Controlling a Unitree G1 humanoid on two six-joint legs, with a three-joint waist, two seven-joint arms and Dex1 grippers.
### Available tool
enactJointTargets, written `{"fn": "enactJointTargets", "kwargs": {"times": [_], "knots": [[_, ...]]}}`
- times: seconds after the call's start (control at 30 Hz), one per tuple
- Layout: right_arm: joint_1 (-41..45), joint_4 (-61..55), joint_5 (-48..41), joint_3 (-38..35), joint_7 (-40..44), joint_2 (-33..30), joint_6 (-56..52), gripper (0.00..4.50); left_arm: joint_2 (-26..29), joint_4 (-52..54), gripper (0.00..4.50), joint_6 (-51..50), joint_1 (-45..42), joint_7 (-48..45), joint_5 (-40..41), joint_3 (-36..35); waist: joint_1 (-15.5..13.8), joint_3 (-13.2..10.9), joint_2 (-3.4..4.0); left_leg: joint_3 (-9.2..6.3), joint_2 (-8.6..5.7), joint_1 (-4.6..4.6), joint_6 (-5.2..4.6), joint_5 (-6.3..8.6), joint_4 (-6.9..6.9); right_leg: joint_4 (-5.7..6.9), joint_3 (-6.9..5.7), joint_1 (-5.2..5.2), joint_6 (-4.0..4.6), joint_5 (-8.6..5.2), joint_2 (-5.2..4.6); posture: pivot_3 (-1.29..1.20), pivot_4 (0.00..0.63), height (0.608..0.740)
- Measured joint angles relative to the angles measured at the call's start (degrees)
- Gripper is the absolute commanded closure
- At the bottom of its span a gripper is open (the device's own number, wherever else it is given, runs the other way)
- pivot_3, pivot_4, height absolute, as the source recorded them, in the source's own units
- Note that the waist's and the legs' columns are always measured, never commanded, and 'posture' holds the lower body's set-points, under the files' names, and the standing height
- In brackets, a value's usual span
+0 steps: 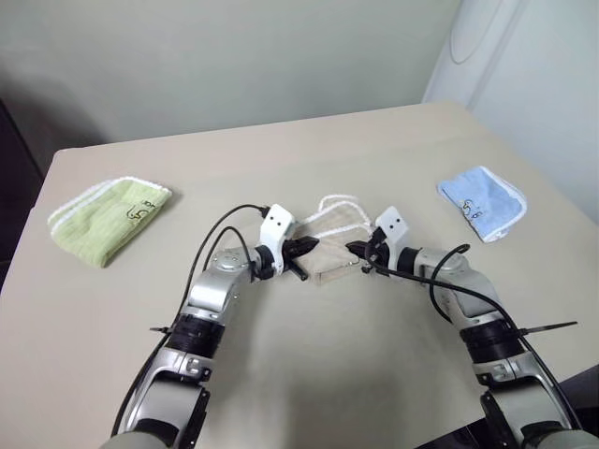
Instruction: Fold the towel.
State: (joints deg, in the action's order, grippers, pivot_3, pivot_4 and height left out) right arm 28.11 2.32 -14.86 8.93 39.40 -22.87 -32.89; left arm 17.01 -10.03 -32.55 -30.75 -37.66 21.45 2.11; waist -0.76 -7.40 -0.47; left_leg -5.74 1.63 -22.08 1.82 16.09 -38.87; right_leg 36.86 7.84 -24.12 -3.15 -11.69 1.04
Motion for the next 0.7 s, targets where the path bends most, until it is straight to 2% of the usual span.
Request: {"fn": "enactJointTargets", "kwargs": {"times": [0.03,0.13,0.33,0.5,0.7], "knots": [[-0.5,-1.5,-0.7,-0.9,0.0,-0.4,-0.3,4.50,0.0,1.7,4.48,-2.0,0.2,0.3,2.6,-2.6,0.0,0.0,0.00,0.01,0.02,-0.06,0.05,-0.01,0.00,0.00,-0.01,-0.05,-0.01,0.01,0.02,0.00,0.150,0.740],[-0.2,-5.4,-3.2,-4.7,-0.1,-1.0,-2.9,3.88,1.4,7.4,4.50,-6.8,0.8,1.2,8.6,-9.2,0.0,0.0,0.00,0.11,0.02,-0.05,0.65,-0.33,0.03,-0.02,0.00,-0.07,-0.01,0.00,0.06,0.00,0.150,0.740],[2.2,-7.2,-8.7,-12.3,-1.8,-2.0,-10.6,1.80,5.8,10.2,4.50,-10.4,6.8,3.1,10.5,-12.6,0.1,0.0,-0.01,0.19,0.02,0.03,0.62,-0.30,0.03,-0.03,0.07,-0.08,0.01,-0.02,0.07,0.00,0.150,0.740],[4.7,-3.6,-11.0,-13.0,-2.1,-2.0,-16.1,0.05,6.7,11.9,4.50,-11.2,8.8,4.0,10.6,-12.5,0.0,0.0,-0.02,0.13,0.02,0.02,0.33,-0.15,0.01,0.03,0.09,-0.11,0.08,-0.05,0.07,0.00,0.150,0.740],[8.0,7.7,-10.3,-12.8,-2.4,-1.6,-17.0,0.02,6.3,13.9,4.50,-11.7,10.0,5.4,10.9,-12.4,0.1,0.0,-0.02,0.16,0.03,0.02,0.32,-0.14,0.05,0.06,0.09,-0.20,0.05,-0.03,0.08,0.00,0.150,0.740]]}}
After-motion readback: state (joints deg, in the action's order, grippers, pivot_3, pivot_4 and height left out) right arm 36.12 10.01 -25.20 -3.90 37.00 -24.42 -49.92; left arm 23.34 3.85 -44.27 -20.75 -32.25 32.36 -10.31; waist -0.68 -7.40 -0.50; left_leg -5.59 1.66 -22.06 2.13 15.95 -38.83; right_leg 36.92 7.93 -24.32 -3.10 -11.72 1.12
